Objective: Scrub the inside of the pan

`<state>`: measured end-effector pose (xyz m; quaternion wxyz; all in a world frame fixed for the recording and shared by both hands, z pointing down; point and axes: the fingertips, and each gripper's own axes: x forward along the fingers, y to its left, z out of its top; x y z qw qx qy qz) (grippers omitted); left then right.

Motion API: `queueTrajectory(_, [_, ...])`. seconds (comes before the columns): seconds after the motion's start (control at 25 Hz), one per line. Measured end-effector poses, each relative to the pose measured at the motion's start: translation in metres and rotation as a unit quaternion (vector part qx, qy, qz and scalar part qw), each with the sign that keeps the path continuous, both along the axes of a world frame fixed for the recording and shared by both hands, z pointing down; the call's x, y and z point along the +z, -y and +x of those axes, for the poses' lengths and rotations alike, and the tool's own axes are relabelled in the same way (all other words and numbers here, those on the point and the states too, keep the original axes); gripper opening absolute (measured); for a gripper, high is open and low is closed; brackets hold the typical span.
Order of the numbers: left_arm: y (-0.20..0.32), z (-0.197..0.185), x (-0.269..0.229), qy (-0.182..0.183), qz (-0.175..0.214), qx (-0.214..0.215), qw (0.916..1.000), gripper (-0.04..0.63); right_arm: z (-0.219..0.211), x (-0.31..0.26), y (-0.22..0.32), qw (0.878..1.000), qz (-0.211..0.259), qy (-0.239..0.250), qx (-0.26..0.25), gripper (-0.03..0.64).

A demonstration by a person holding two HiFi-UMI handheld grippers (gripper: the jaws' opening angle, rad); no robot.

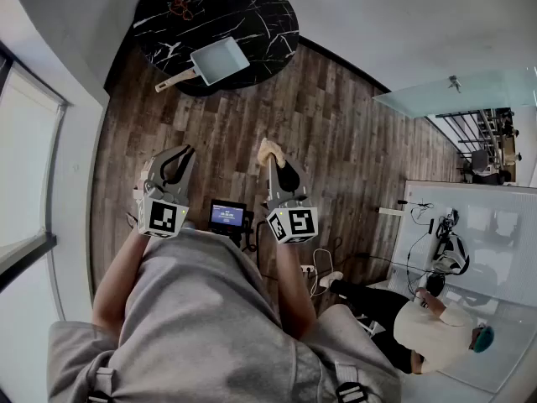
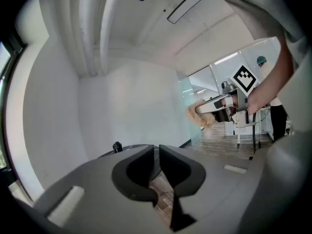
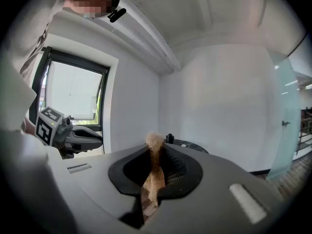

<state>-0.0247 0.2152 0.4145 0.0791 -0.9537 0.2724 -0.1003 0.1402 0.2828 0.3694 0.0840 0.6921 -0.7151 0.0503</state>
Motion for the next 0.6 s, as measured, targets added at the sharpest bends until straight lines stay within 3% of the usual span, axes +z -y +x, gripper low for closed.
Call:
queueTrajectory(0.2, [0.041, -0.009, -0.002, -0.003, -0.001, 0.005, 1.0, 0.029, -0.007, 0.005, 0.038, 1.0, -0.015, -0.003, -0.002, 0.044])
queueTrajectory(0.6, [0.121, -0.021, 0.034, 0.022, -0.04, 0.033, 0.9984, 0.034, -0.002, 0.012, 0.11, 0.999, -0.028, -0.011, 0.024, 0.049])
